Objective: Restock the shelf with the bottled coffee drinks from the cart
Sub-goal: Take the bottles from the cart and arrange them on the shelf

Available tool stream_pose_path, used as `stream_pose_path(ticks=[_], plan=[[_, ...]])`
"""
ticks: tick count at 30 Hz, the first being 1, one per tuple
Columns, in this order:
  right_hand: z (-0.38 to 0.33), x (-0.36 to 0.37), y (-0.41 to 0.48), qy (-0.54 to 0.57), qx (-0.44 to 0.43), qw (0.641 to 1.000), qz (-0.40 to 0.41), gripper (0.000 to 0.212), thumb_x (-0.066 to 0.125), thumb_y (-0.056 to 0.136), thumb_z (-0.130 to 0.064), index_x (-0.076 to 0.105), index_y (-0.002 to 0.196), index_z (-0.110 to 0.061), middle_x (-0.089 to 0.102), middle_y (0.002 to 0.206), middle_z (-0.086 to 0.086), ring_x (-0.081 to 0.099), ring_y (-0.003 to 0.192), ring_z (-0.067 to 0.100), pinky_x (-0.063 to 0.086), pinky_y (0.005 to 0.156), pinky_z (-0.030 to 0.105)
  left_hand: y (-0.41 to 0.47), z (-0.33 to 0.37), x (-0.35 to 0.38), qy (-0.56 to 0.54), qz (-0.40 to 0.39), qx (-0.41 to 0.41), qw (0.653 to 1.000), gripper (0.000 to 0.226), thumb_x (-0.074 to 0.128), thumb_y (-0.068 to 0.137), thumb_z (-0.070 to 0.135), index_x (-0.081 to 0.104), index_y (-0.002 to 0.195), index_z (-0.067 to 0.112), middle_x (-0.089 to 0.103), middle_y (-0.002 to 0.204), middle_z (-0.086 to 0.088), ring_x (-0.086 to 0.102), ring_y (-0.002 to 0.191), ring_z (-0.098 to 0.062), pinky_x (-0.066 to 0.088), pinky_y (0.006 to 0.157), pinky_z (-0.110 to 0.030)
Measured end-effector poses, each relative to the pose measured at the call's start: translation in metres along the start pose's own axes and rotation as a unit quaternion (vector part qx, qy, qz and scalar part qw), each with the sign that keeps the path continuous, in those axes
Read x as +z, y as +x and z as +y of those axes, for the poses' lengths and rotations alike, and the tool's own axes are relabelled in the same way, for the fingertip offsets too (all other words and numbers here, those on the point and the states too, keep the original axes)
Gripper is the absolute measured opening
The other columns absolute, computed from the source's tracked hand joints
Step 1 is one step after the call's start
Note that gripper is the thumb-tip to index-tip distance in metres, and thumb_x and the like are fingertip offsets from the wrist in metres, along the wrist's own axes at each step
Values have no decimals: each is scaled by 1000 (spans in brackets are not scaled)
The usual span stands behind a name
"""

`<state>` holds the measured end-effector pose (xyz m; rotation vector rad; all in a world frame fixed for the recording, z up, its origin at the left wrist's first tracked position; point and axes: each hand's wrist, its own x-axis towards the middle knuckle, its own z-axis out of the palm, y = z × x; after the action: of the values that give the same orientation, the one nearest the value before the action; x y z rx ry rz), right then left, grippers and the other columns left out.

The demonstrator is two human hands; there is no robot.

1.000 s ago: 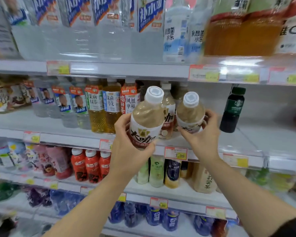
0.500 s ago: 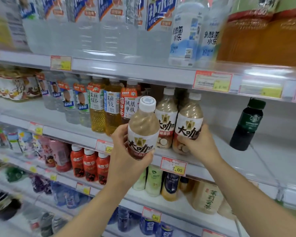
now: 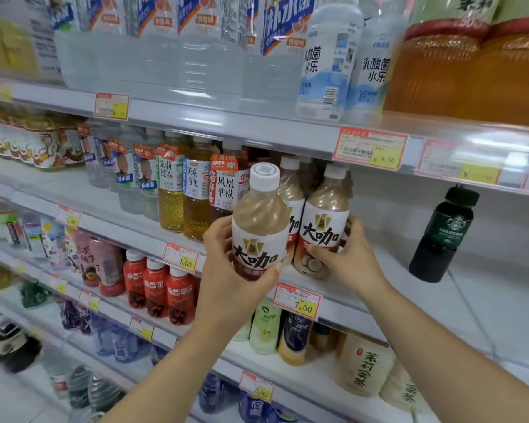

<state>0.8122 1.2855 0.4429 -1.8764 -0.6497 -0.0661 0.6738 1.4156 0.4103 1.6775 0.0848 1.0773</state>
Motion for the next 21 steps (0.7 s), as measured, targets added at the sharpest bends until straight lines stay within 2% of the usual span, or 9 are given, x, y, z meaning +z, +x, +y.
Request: stream_pose_path(ticks=[4, 6, 8, 10, 11, 13, 15, 18, 21], plan=[[-2, -18, -13, -6, -24, 1000, 15, 86, 77, 74, -25, 26, 143, -21, 42, 124, -15, 41, 114, 3, 35, 89, 22, -9, 7, 11, -10, -19, -10, 1000, 81, 82, 67, 5, 33, 119, 43, 52, 109, 30, 56, 107, 4, 51, 82, -19], [0, -36, -27, -2, -61, 998, 27, 77, 75, 77, -24, 32, 140, -26, 43, 136, -15, 44, 121, 4, 40, 95, 26, -11, 14, 21, -23, -47, -14, 999, 81, 81, 67, 4, 33, 120, 42, 53, 114, 24, 57, 108, 1, 51, 84, -20], [2, -58, -44, 6, -99, 994, -52, 63, 75, 75, -24, 42, 128, -37, 53, 129, -22, 50, 117, -1, 46, 97, 30, -14, 22, 37, -38, -79, -11, 996, 81, 81, 68, 2, 32, 122, 38, 53, 120, 15, 56, 110, 1, 49, 85, -17], [2, -76, -63, -12, -106, 981, -162, 69, 75, 67, -35, 42, 127, -42, 56, 123, -25, 53, 116, -1, 48, 95, 30, -16, 28, 59, -56, -107, -8, 993, 81, 80, 68, 1, 32, 121, 38, 52, 122, 13, 55, 112, 2, 47, 86, -15], [3, -82, -69, -26, -103, 977, -183, 75, 76, 64, -39, 39, 129, -43, 54, 123, -27, 53, 116, -2, 48, 95, 27, -17, 30, 71, -64, -117, -5, 991, 81, 81, 68, 2, 32, 121, 40, 53, 122, 14, 55, 113, 2, 47, 86, -15], [6, -91, -76, -35, -100, 983, -152, 78, 80, 63, -39, 37, 128, -44, 53, 121, -32, 52, 114, -8, 46, 91, 16, -17, 31, 95, -79, -127, 0, 989, 82, 82, 66, 5, 33, 120, 43, 53, 119, 20, 54, 114, 0, 48, 89, -20], [10, -96, -77, -28, -100, 992, -76, 75, 82, 66, -28, 38, 125, -43, 56, 116, -31, 52, 108, -13, 44, 86, 8, -17, 32, 116, -82, -133, 2, 988, 81, 82, 64, 9, 33, 117, 48, 53, 115, 28, 55, 113, 1, 48, 91, -25], [20, -102, -70, -28, -86, 996, 15, 68, 82, 66, -18, 44, 120, -33, 59, 108, -24, 54, 96, -18, 43, 74, 0, -15, 32, 137, -50, -154, 10, 987, 81, 82, 66, 16, 30, 119, 49, 50, 114, 34, 52, 114, 6, 45, 90, -17], [31, -108, -57, -41, -91, 995, 31, 63, 80, 68, -19, 42, 113, -41, 57, 106, -25, 56, 96, -16, 42, 75, 1, -7, 32, 142, 13, -191, 21, 981, 75, 80, 71, 25, 30, 126, 38, 48, 121, 28, 48, 117, 7, 41, 95, -17]])
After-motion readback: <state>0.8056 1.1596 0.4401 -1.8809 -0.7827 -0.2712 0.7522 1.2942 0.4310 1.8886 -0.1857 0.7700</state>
